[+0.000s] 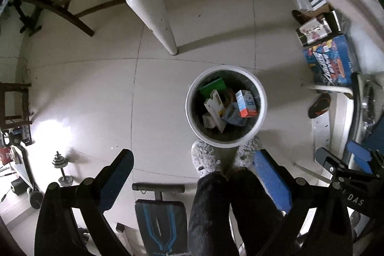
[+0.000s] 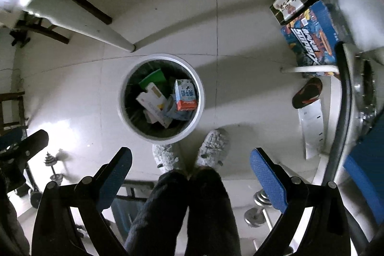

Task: Collect trash
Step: 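Open both tools to drop the card and carton into the bin, then raise both tools back toward the table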

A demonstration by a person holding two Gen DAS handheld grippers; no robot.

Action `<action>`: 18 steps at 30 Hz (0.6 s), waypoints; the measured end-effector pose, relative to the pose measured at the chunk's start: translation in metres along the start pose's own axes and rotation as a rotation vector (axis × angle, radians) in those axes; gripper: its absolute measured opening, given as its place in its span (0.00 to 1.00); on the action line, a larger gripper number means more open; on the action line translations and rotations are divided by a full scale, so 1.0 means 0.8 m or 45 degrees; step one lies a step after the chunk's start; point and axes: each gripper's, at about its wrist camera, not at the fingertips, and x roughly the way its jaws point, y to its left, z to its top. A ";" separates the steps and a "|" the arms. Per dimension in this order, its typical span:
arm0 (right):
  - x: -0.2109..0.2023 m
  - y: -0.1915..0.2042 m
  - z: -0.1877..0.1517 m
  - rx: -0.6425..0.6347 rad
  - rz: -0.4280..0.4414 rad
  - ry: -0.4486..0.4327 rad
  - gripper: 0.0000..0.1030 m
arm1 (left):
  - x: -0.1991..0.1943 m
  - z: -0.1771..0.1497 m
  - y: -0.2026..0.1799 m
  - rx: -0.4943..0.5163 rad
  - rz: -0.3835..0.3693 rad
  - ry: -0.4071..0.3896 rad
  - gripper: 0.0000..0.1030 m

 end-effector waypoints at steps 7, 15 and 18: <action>-0.129 0.015 -0.023 -0.006 0.029 -0.045 0.97 | -0.114 -0.025 -0.001 0.036 -0.025 -0.051 1.00; -0.266 0.028 -0.045 0.016 0.090 -0.100 0.97 | -0.237 -0.031 0.001 0.040 -0.040 -0.177 1.00; -0.319 0.024 -0.039 0.060 0.147 -0.161 0.97 | -0.272 -0.018 -0.006 0.048 -0.025 -0.257 1.00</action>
